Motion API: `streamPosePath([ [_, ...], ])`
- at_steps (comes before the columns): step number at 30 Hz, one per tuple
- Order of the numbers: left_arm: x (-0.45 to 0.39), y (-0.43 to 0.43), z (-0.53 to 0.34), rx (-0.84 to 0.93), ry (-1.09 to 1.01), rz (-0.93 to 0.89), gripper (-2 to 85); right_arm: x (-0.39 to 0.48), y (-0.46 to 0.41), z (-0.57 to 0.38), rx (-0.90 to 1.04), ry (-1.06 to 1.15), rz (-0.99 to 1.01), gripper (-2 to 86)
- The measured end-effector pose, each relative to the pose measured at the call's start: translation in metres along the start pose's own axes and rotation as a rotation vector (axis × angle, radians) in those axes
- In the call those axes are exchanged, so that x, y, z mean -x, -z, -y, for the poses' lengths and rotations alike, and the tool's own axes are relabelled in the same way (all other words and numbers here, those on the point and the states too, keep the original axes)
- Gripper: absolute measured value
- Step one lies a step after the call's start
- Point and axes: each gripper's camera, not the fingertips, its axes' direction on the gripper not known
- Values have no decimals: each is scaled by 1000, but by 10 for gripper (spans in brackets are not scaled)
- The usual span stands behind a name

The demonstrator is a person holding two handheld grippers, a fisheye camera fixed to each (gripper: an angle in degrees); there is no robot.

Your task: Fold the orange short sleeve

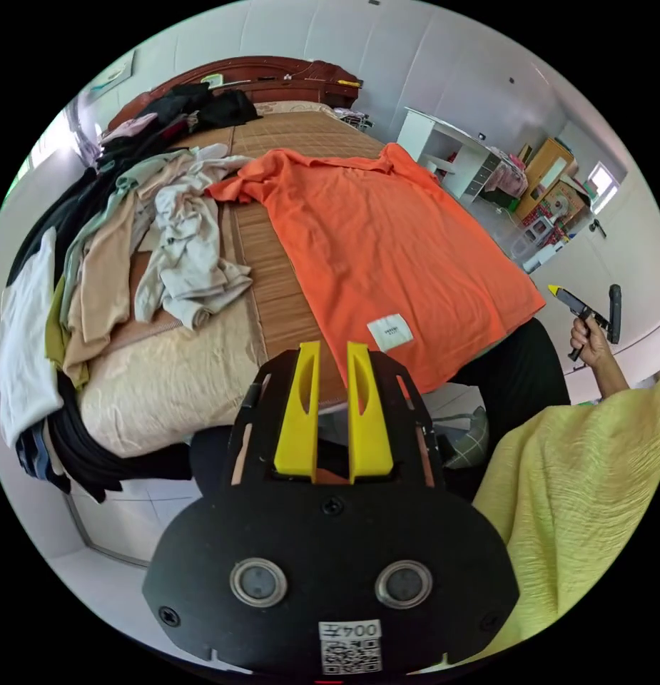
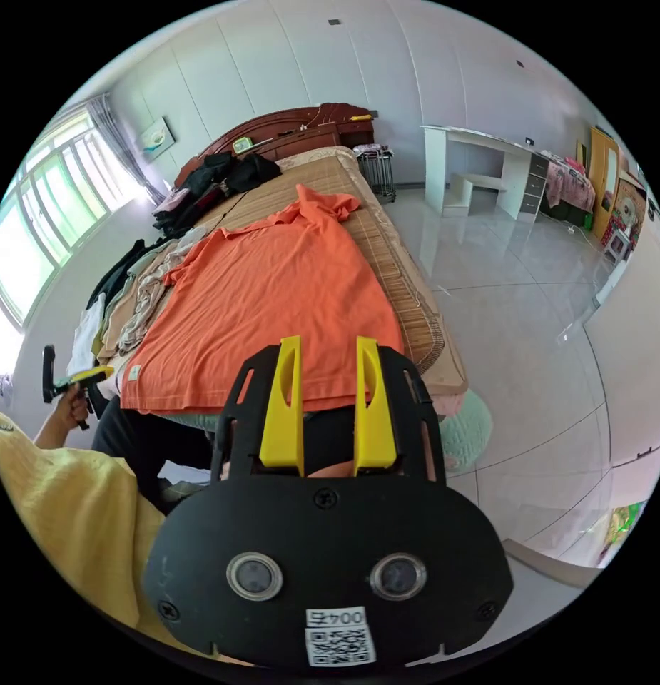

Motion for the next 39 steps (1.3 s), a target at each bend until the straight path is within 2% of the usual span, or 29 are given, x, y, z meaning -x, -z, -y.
streamPosePath([
  [6, 34, 14, -7, -14, 84, 22, 63, -15, 4, 10, -39, -82, -26, 125],
  [11, 74, 23, -13, 2, 170, -135, 70, -60, 11, 13, -63, -278, 76, 121],
  [18, 85, 30, -20, 64, 113, -166, 88, -82, -15, 17, 11, -368, 114, 120],
  [23, 68, 31, -20, 121, -10, -118, 97, -81, -29, 22, 29, -409, 150, 120],
  [32, 18, 9, -18, 250, -213, 103, 104, -65, -36, 41, 77, -396, 118, 123],
  [35, 8, -1, -18, 288, -223, 126, 96, -61, -34, 51, 78, -404, 122, 125],
  [39, -5, 7, -20, 235, -216, 145, 75, -54, -30, 67, 95, -405, 125, 126],
])
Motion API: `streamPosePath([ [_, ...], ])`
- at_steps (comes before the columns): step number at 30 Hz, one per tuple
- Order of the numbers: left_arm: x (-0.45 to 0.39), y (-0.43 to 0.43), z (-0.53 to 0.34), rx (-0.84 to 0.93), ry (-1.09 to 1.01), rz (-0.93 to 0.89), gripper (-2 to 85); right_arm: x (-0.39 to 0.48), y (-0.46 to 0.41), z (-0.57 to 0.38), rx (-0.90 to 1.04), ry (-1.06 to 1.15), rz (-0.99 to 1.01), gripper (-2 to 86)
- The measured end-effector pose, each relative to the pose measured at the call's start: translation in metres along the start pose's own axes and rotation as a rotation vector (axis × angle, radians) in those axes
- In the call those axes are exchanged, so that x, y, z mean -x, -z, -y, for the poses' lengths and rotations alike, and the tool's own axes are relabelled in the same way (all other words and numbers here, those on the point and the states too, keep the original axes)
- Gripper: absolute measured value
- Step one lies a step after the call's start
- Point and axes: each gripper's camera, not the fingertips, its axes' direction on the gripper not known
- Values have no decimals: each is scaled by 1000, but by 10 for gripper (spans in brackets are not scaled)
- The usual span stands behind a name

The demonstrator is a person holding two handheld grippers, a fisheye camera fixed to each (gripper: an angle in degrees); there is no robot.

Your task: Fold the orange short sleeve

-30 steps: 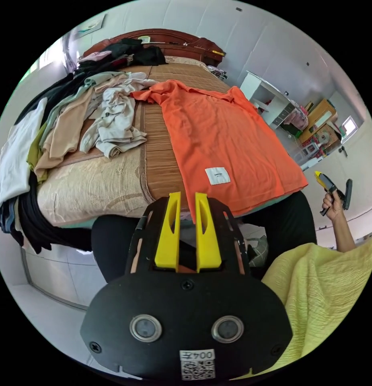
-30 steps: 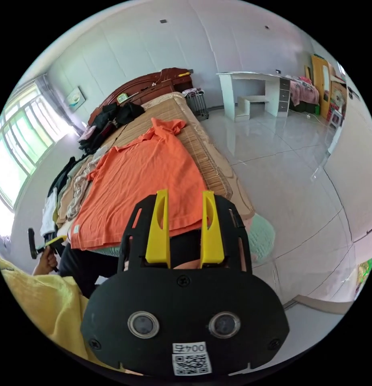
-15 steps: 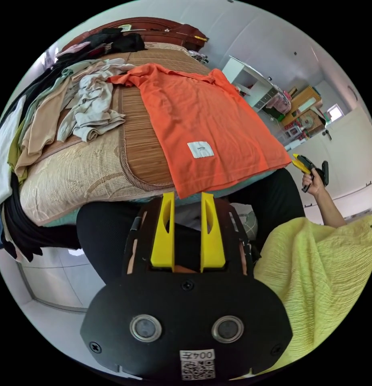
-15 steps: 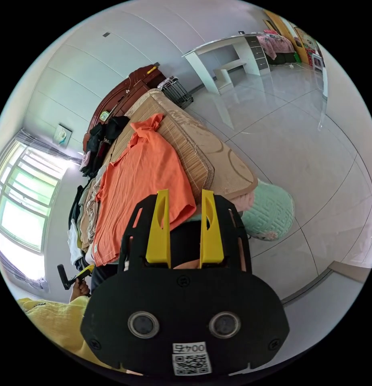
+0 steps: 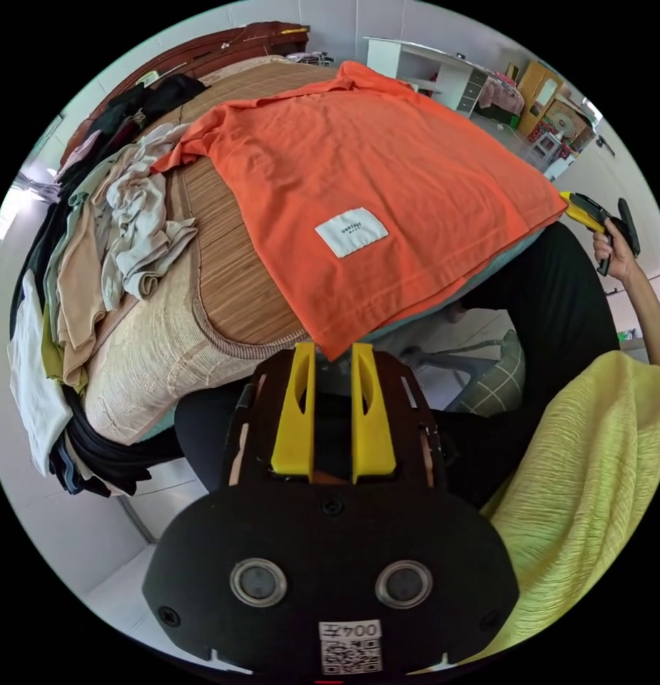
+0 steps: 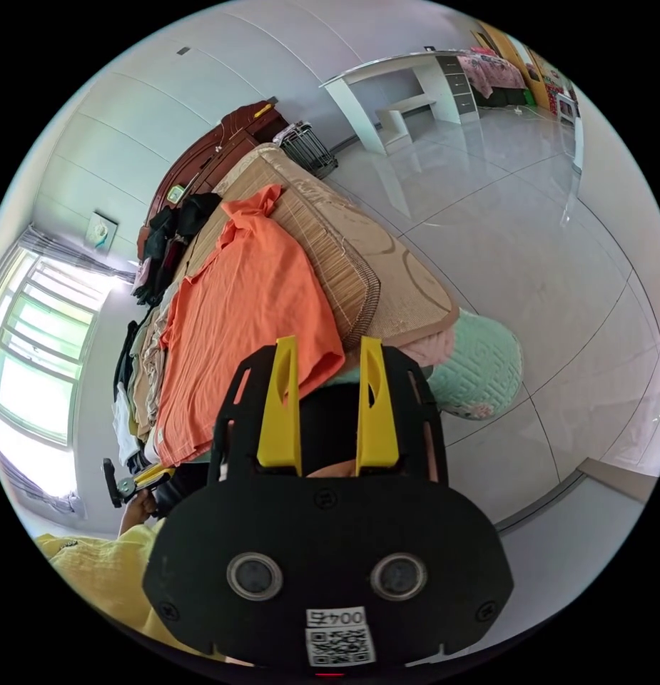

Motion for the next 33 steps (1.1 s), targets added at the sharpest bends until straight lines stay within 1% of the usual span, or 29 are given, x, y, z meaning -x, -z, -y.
streamPosePath([
  [4, -22, 7, -9, -32, -5, 83, 40, 13, 6, 11, 19, 3, -23, 119],
  [8, -45, 27, -17, -73, -36, 152, 21, 36, 20, 24, 56, 16, -21, 38],
  [10, -51, 36, -17, -53, -66, 210, 17, 53, 27, 29, 54, 46, -20, 20],
  [13, -57, 62, -22, -36, -119, 350, 13, 92, 50, 40, 32, 102, -1, 7],
  [15, -56, 73, -26, -6, -137, 373, 12, 136, 75, 45, 23, 185, -18, 2],
  [18, -61, 76, -37, 49, -160, 350, 11, 185, 97, 36, 53, 308, -137, 1],
  [20, -72, 64, -45, 91, -183, 332, 11, 198, 102, 26, 92, 340, -194, 1],
  [23, -104, 22, -61, 183, -247, 345, 11, 200, 106, 6, 132, 325, -249, 4],
  [26, -122, -7, -68, 225, -257, 364, 11, 191, 94, -7, 189, 276, -281, 9],
  [29, -123, 3, -73, 212, -224, 350, 11, 194, 87, -7, 220, 245, -262, 25],
  [31, -117, 20, -76, 211, -189, 350, 11, 208, 103, -1, 185, 247, -316, 41],
  [33, -110, 44, -76, 132, -149, 341, 11, 236, 130, 9, 113, 303, -417, 71],
])
